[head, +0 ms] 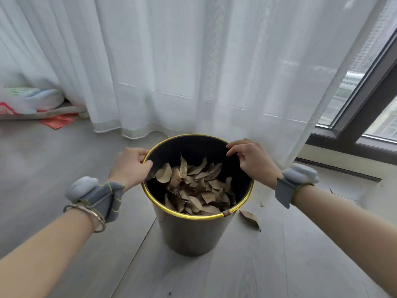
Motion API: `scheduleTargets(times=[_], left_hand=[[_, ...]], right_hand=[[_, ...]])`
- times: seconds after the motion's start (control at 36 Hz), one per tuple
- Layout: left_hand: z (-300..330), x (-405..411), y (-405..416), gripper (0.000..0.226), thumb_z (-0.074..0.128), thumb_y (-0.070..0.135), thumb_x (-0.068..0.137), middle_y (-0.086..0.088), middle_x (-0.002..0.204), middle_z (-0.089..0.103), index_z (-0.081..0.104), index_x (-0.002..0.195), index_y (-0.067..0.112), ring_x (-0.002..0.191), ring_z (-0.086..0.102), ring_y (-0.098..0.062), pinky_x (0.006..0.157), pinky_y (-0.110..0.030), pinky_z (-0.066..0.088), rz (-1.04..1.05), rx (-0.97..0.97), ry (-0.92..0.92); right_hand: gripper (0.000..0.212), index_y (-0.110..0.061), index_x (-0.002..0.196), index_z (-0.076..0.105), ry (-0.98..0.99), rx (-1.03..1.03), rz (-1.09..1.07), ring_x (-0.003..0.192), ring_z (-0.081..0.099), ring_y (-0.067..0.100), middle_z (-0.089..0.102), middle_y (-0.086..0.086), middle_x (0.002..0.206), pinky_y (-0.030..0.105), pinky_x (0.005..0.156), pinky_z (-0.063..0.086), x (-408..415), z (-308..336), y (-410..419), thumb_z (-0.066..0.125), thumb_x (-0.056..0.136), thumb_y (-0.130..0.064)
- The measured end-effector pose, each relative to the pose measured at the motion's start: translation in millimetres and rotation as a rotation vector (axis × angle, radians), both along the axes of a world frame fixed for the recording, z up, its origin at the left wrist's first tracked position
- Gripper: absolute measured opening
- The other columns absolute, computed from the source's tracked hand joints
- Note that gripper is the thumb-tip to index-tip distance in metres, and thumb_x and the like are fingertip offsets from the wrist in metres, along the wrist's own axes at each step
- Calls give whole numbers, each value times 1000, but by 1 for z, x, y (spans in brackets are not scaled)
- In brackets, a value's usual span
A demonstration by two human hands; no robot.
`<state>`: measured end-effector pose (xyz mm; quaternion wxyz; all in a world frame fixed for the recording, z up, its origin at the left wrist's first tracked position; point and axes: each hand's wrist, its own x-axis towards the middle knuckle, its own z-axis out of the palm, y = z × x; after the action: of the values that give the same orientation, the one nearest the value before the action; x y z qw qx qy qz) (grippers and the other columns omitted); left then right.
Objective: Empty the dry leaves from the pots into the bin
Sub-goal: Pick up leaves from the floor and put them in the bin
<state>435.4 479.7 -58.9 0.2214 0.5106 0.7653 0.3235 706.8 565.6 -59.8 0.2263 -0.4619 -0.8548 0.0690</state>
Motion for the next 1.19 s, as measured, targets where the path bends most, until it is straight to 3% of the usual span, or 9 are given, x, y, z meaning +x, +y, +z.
scheduleTargets(times=[0.17, 0.28, 0.44, 0.61, 0.69, 0.75, 0.83, 0.97, 1.19], left_hand=[[-1, 4, 1, 43, 62, 35, 88, -2, 123, 64, 57, 126, 17, 113, 59, -23, 100, -38, 45, 60, 125, 88], [15, 44, -20, 29, 61, 28, 90, -2, 113, 62, 60, 116, 14, 104, 57, -23, 86, -31, 46, 9, 585, 243], [-20, 134, -69, 8, 61, 17, 89, 2, 89, 65, 64, 94, 12, 81, 60, -16, 73, -23, 50, -646, 895, 230], [-120, 196, -77, 28, 55, 40, 68, 15, 73, 62, 43, 90, 29, 72, 53, -2, 44, -18, 46, -968, 480, 444], [-150, 220, -68, 64, 78, 50, 42, 17, 73, 61, 43, 92, 32, 67, 60, 3, 42, -13, 45, -960, 104, 402], [-154, 229, -57, 61, 79, 48, 58, 16, 96, 61, 50, 109, 30, 88, 64, -1, 59, -15, 49, -823, -20, 303], [-167, 245, -31, 46, 49, 23, 95, 3, 134, 45, 33, 138, 26, 121, 50, -19, 93, -31, 43, -625, -202, 106], [-182, 256, 16, 45, 47, 15, 94, -6, 129, 49, 35, 136, 27, 115, 54, -25, 96, -31, 41, -428, -283, -166], [-193, 271, 38, 39, 47, 18, 96, -7, 135, 42, 45, 135, 18, 123, 47, -24, 99, -27, 37, -375, -358, -205]], right_hand=[[23, -6, 97, 74, 315, 59, -68, 98, 63, 17, 68, 3, 109, 22, 92, 50, 1, -8, -2, 54, 89, 3], [20, -5, 104, 70, 503, 65, -234, 86, 58, 10, 64, 0, 100, 0, 76, 43, 19, -18, -5, 54, 92, -3], [21, -6, 109, 67, 267, -82, -386, 89, 62, 20, 68, 8, 105, 34, 85, 53, 62, -60, -9, 56, 92, -12], [27, -8, 117, 62, -50, -299, -357, 99, 59, 18, 63, 6, 111, 29, 90, 48, 87, -97, -18, 55, 93, -18], [31, -11, 122, 59, -170, -393, -346, 108, 55, 18, 60, 4, 118, 27, 93, 44, 93, -116, -18, 53, 94, -22], [32, -13, 123, 57, -212, -449, -358, 112, 54, 17, 58, 2, 122, 29, 95, 45, 95, -129, -18, 54, 93, -25], [34, -14, 125, 55, -237, -510, -398, 114, 53, 18, 56, 2, 126, 29, 96, 44, 95, -147, -20, 54, 93, -25], [36, -12, 129, 53, -179, -643, -465, 115, 54, 22, 55, 7, 130, 28, 95, 44, 97, -174, -19, 52, 94, -16], [37, -8, 130, 53, -22, -751, -608, 117, 56, 24, 59, 10, 127, 29, 99, 44, 100, -188, -18, 48, 93, -5]])
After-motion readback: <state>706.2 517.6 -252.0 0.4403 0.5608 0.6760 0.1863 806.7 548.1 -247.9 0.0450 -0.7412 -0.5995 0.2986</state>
